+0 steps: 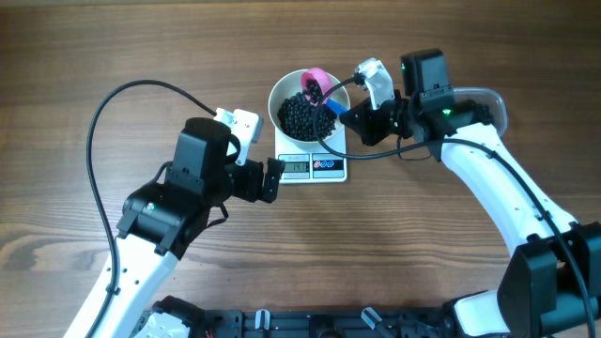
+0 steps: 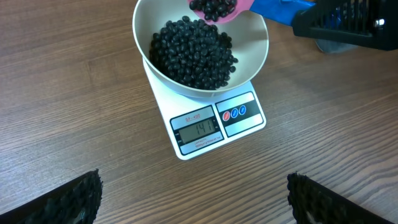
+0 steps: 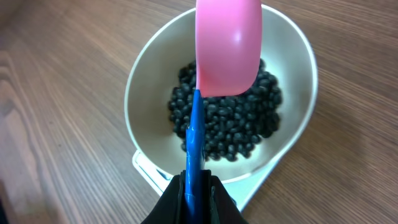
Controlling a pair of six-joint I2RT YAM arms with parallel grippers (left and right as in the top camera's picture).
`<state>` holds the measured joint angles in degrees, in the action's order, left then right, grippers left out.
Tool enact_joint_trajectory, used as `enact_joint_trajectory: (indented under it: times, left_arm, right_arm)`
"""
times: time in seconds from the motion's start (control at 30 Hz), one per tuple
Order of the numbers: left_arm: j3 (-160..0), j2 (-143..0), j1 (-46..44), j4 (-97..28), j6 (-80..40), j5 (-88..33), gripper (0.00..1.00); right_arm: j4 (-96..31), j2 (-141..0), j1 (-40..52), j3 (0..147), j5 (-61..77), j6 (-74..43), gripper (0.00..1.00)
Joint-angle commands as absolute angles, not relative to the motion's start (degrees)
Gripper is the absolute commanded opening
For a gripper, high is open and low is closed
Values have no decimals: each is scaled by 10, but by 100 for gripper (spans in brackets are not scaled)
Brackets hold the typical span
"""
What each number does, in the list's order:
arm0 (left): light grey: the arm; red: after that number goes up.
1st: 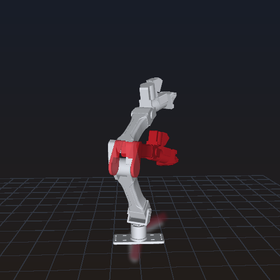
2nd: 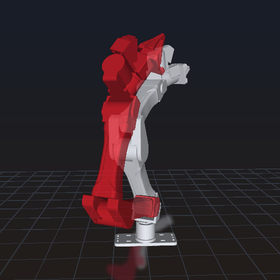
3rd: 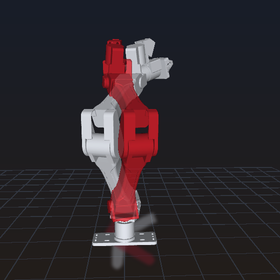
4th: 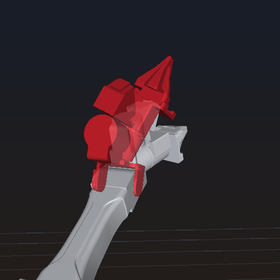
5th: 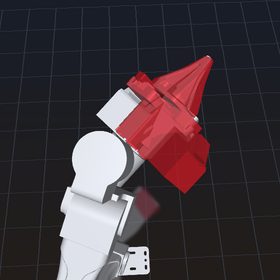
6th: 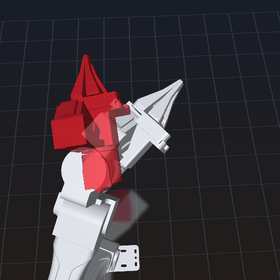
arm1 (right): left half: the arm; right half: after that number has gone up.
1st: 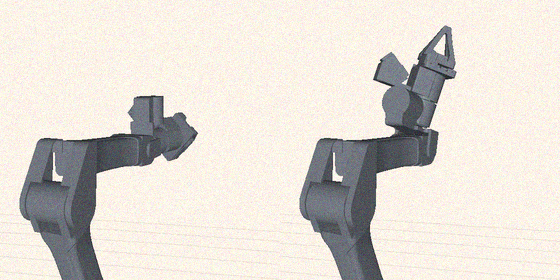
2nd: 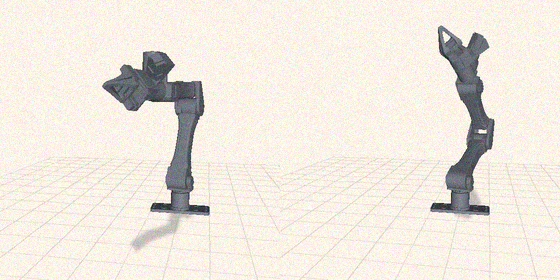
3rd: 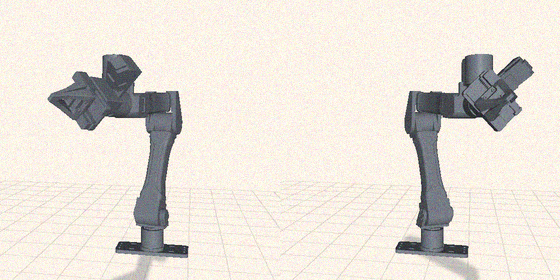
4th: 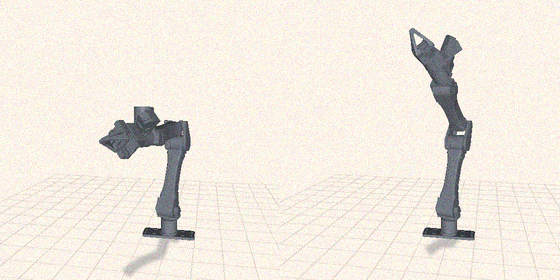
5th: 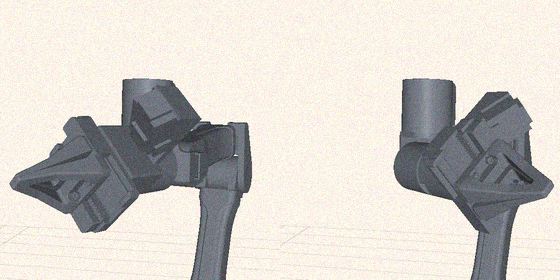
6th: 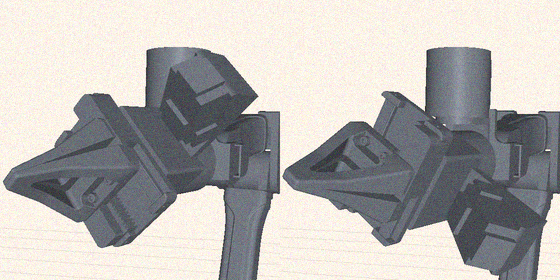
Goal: Scoop item into bowl and weigh 150g on scale
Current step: 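Tilt the scoop slowly to trickle beans into the white bowl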
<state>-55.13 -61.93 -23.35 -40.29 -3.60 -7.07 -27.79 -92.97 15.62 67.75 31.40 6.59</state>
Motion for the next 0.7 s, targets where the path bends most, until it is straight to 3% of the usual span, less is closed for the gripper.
enact_joint_trajectory:
  times: [0.0,0.27,0.4,0.47,0.57,0.67]
  left_arm:
    - [-554,-621,-235,-403,-39,-65,100]
    - [-554,-621,-235,-403,-39,-65,100]
    - [-554,-621,-235,-403,-39,-65,100]
    - [-554,-621,-235,-403,-39,-65,100]
    - [-554,-621,-235,-403,-39,-65,100]
    - [-554,-621,-235,-403,-39,-65,100]
  right_arm:
    - [-276,-916,159,693,333,59,4]
    - [-271,-916,159,693,381,63,4]
    - [-272,-916,159,693,267,73,4]
    - [-271,-916,159,693,369,76,4]
    - [-269,-916,159,693,318,73,4]
    - [-270,-916,159,693,365,75,4]
